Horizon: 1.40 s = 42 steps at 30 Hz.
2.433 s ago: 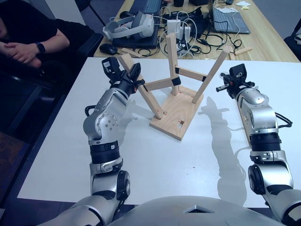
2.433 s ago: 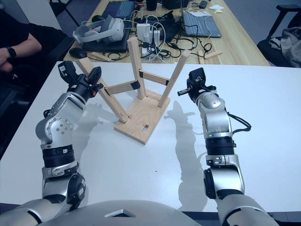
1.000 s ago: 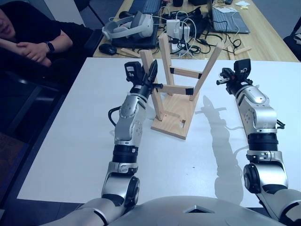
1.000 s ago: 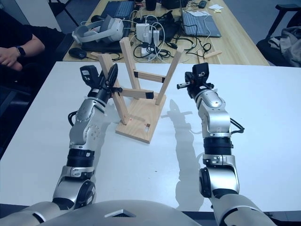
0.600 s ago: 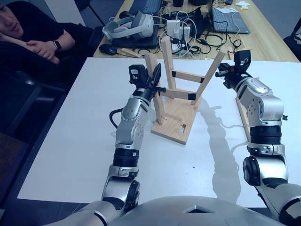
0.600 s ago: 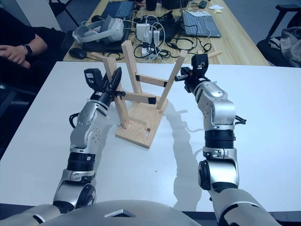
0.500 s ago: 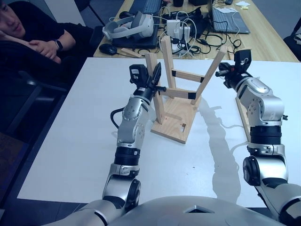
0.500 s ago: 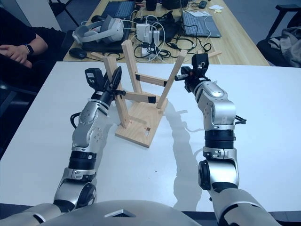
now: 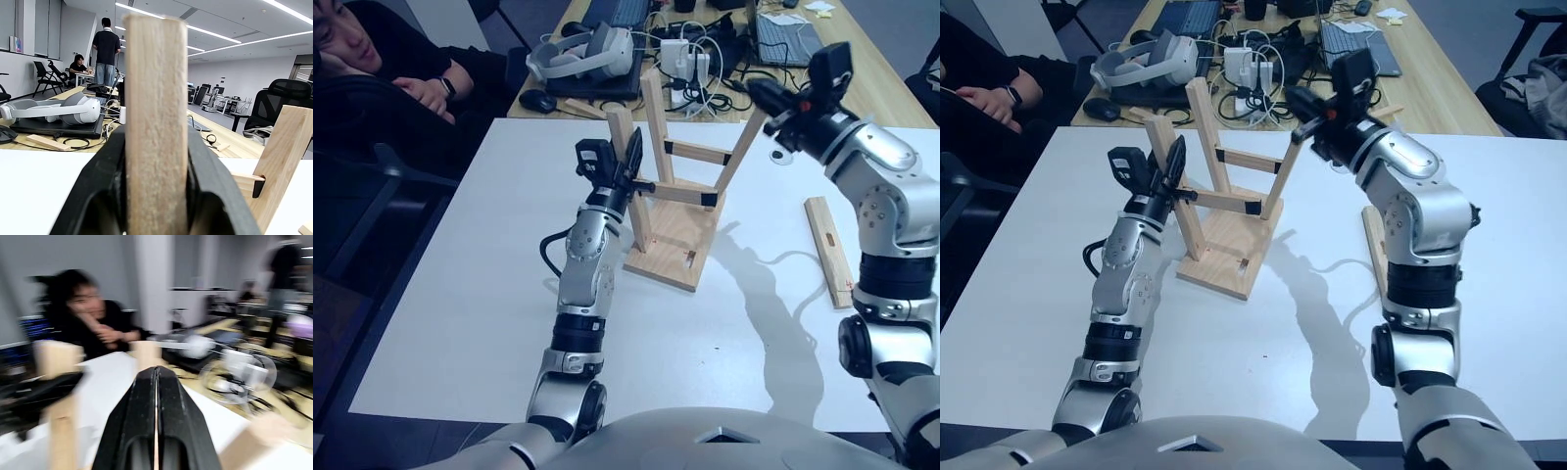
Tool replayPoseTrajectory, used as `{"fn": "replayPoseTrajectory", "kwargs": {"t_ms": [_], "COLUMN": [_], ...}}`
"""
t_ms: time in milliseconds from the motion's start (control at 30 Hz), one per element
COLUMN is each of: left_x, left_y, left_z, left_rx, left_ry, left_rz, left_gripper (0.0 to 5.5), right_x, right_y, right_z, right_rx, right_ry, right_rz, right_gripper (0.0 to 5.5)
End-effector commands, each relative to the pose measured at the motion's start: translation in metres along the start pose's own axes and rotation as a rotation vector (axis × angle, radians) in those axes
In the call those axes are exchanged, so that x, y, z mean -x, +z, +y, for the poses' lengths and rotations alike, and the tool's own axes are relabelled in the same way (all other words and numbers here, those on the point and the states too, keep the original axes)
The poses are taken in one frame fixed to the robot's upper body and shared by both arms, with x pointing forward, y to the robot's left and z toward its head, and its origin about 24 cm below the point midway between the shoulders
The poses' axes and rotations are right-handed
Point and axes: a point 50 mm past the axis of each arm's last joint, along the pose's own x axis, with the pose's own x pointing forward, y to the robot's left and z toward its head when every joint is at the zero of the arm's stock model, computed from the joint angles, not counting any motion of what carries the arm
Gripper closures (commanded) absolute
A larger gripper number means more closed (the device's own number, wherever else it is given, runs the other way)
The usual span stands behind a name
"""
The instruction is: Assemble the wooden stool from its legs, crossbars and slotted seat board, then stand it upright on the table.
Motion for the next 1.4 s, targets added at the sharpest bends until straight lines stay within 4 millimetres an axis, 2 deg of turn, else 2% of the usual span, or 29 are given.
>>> {"fn": "replayPoseTrajectory", "kwargs": {"t_ms": [33,100,167,200,267,367,433,767,1000,1200,1400], "left_x": [0.0,-0.001,-0.001,-0.001,-0.001,-0.002,-0.003,-0.002,-0.002,-0.003,-0.003], "left_y": [-0.004,-0.004,-0.004,-0.004,-0.004,-0.004,-0.004,-0.005,-0.005,-0.005,-0.005], "left_z": [0.0,0.0,0.0,0.0,0.0,-0.002,-0.003,-0.008,-0.009,-0.01,-0.011], "left_rx": [-0.007,-0.001,0.004,0.006,0.007,0.009,0.012,0.019,0.015,0.01,0.012], "left_ry": [0.008,0.013,0.014,0.014,0.013,0.0,-0.008,-0.034,-0.04,-0.047,-0.052], "left_rz": [0.025,0.026,0.024,0.024,0.024,0.027,0.029,0.028,0.032,0.043,0.05], "left_gripper": [4.48,4.48,4.45,4.49,4.49,4.49,4.49,4.49,4.49,4.49,4.49], "right_x": [0.044,0.061,0.067,0.063,0.041,0.008,-0.004,-0.044,-0.066,-0.082,-0.095], "right_y": [-0.017,-0.029,-0.04,-0.047,-0.061,-0.084,-0.093,-0.108,-0.115,-0.125,-0.147], "right_z": [0.06,0.073,0.077,0.077,0.075,0.084,0.089,0.077,0.081,0.077,0.076], "right_rx": [-0.047,-0.042,-0.013,0.022,0.049,0.04,0.036,0.028,0.001,0.005,-0.104], "right_ry": [0.537,0.643,0.68,0.669,0.621,0.59,0.576,0.393,0.4,0.356,0.345], "right_rz": [0.415,0.575,0.66,0.671,0.617,0.569,0.576,0.573,0.551,0.567,0.588], "right_gripper": [5.5,5.5,5.5,5.5,5.5,5.5,5.5,5.5,5.5,5.5,5.5]}}
